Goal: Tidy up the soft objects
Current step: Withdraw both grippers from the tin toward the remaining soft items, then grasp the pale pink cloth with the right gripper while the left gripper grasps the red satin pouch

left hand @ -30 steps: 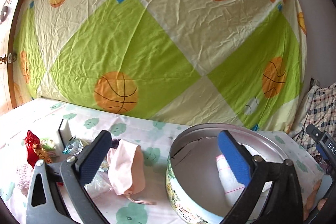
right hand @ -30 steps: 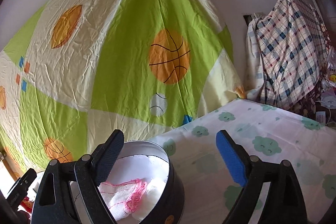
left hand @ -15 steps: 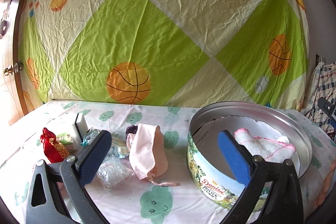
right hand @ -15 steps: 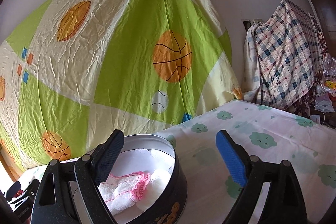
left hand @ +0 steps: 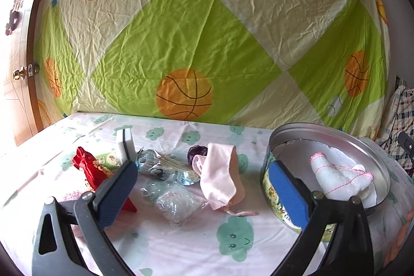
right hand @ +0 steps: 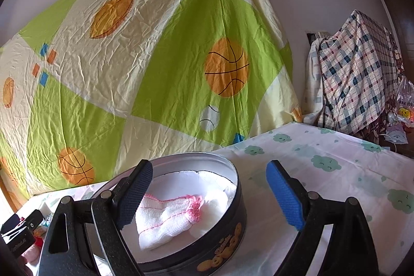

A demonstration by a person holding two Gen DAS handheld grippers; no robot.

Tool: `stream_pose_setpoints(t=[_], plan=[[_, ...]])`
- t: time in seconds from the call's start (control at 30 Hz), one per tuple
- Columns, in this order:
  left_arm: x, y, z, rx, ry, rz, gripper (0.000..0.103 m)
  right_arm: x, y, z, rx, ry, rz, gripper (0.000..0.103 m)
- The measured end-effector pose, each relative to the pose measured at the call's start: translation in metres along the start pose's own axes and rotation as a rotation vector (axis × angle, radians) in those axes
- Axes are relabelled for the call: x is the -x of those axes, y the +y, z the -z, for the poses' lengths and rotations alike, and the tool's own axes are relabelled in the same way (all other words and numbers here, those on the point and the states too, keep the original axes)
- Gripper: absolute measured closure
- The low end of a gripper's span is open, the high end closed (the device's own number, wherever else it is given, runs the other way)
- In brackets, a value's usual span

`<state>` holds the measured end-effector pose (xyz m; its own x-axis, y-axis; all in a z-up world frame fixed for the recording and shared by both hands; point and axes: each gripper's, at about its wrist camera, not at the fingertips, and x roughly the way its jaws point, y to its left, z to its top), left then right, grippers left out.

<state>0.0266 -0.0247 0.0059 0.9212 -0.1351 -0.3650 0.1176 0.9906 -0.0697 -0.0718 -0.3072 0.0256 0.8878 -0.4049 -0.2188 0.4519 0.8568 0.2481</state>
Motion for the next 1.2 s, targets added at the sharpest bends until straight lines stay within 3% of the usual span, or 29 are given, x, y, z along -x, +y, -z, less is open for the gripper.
stream_pose_setpoints(t=[0.2,0.7,1.0,1.17,1.2], plan=[[0.001,0.023,0.000,0.024,0.002,-0.029,0.000,0.011,0.028,0.008,0.062,-0.004,-0.032,0.012],[-0.010,0.085,-0.003,0.119,0.031,-0.090,0.000,0.020,0.123,0.041,0.154,0.099,-0.209,0.012],[-0.027,0.119,-0.004,0.195,0.092,-0.125,0.000,0.009,0.179,0.060,0.217,0.185,-0.295,0.012],[-0.042,0.133,-0.003,0.238,0.163,-0.112,0.000,-0.010,0.214,0.071,0.266,0.288,-0.335,0.013],[-0.044,0.136,-0.002,0.245,0.170,-0.123,0.000,-0.015,0.219,0.073,0.270,0.312,-0.346,0.017]])
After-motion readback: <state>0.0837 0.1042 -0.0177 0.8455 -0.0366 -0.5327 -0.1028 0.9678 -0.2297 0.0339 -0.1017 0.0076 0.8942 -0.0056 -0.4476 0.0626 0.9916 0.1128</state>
